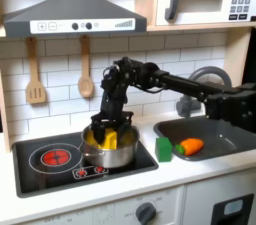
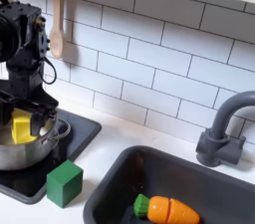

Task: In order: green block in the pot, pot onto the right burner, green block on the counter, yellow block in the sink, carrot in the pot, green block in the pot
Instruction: 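Take the yellow block out of the pot and put it in the sink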

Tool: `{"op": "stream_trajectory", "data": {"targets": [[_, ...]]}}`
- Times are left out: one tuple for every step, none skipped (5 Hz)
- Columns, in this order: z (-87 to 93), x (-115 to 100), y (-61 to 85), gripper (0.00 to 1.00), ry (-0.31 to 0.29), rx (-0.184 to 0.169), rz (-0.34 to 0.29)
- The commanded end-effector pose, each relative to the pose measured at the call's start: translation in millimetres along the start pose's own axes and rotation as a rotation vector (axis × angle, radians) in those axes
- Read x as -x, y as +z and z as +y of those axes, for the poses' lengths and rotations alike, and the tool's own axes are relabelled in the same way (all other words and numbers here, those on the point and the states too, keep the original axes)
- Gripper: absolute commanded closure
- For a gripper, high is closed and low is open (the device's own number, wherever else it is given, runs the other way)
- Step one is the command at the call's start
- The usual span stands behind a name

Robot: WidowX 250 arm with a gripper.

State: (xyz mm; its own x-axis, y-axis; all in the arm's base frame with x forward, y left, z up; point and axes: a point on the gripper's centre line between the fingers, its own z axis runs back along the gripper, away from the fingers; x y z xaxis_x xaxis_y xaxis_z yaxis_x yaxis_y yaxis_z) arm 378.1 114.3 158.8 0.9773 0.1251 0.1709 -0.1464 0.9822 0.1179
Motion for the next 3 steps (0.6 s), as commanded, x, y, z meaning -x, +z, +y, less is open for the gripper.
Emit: {"op": "stream_trajectory", "data": {"targets": [[-7.0, 0, 12.5, 1.0, -0.019, -0.004, -0.048], [-9.0, -2, 20.1, 1.0, -0.027, -0.007, -0.061], [-20.6, -5, 31.8, 1.0, -0.059, 0.005, -0.093]]}}
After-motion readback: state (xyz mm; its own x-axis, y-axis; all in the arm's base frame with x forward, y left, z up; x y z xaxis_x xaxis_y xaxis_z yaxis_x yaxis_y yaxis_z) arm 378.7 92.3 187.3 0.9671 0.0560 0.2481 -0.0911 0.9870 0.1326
